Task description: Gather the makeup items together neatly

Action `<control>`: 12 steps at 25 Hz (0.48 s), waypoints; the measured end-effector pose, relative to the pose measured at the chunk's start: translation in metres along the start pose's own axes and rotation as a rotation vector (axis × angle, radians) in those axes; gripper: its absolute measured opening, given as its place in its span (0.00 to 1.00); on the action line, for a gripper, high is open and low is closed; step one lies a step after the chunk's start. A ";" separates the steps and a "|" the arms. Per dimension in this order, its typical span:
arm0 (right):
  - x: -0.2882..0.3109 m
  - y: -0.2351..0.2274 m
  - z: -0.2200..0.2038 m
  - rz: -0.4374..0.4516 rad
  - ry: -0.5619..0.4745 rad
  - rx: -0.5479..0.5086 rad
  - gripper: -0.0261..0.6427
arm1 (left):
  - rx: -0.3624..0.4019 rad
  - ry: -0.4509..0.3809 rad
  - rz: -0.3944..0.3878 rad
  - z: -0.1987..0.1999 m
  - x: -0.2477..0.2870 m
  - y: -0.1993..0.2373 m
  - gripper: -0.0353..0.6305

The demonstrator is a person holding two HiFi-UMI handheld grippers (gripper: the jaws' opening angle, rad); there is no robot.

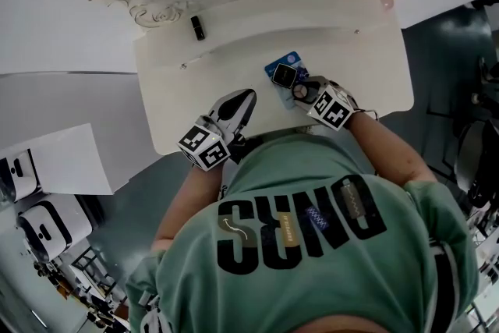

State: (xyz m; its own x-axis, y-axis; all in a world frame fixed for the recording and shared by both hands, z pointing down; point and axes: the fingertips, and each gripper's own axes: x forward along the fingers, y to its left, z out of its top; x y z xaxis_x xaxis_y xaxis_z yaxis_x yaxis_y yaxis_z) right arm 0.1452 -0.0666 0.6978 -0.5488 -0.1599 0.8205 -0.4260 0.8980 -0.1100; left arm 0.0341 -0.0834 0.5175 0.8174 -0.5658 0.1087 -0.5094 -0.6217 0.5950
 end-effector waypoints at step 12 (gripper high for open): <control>-0.047 -0.062 0.162 -0.134 -0.240 0.140 0.35 | 0.038 -0.105 0.040 0.055 -0.072 0.045 0.05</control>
State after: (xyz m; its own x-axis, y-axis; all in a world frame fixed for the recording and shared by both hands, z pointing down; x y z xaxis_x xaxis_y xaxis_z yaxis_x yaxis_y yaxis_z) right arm 0.0806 -0.1815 0.5752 -0.6281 -0.3801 0.6790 -0.5916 0.8001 -0.0994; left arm -0.0626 -0.1001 0.4922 0.7642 -0.6433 0.0465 -0.5529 -0.6164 0.5607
